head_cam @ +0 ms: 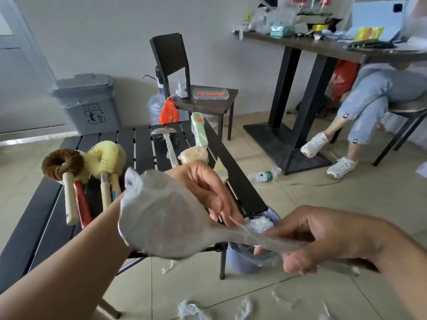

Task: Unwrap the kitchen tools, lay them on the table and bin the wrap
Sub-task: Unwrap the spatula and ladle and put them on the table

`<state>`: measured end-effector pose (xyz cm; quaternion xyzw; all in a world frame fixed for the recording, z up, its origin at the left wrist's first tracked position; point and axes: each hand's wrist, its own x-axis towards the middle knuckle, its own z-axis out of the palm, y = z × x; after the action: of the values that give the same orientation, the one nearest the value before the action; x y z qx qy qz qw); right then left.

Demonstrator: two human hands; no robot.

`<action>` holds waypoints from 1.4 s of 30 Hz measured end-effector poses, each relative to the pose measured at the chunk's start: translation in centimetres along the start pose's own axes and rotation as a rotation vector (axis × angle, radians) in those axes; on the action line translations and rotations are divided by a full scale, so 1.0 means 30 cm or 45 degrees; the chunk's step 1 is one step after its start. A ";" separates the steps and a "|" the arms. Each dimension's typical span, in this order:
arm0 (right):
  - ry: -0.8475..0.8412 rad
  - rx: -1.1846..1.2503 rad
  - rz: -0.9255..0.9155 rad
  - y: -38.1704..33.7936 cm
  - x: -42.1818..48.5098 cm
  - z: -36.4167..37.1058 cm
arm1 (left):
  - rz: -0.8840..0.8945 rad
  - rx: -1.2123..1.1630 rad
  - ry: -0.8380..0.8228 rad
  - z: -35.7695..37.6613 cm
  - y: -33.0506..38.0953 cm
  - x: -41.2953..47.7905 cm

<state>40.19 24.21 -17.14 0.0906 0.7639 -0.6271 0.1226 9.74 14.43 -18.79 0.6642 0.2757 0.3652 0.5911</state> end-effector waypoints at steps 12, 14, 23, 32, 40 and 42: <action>0.170 -0.263 0.283 0.031 -0.060 -0.038 | -0.203 0.568 0.056 0.100 0.082 0.024; 0.222 -0.244 0.268 0.030 -0.069 -0.052 | -0.154 0.741 0.172 0.112 0.118 0.020; 0.666 0.052 0.156 0.063 -0.050 -0.095 | -0.023 1.137 0.547 0.190 0.084 0.025; 0.783 0.564 -0.072 0.074 -0.044 -0.106 | 0.082 0.679 0.695 0.172 0.031 0.011; 0.956 0.544 -0.254 0.046 0.007 -0.087 | -0.004 0.363 1.153 0.129 0.008 0.022; 1.000 0.506 -0.266 0.055 0.037 -0.069 | -0.020 0.162 1.257 0.130 -0.012 0.034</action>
<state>39.47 26.55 -18.63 0.2657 0.6223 -0.6887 -0.2603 13.52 13.03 -19.11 0.4446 0.5493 0.6143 0.3512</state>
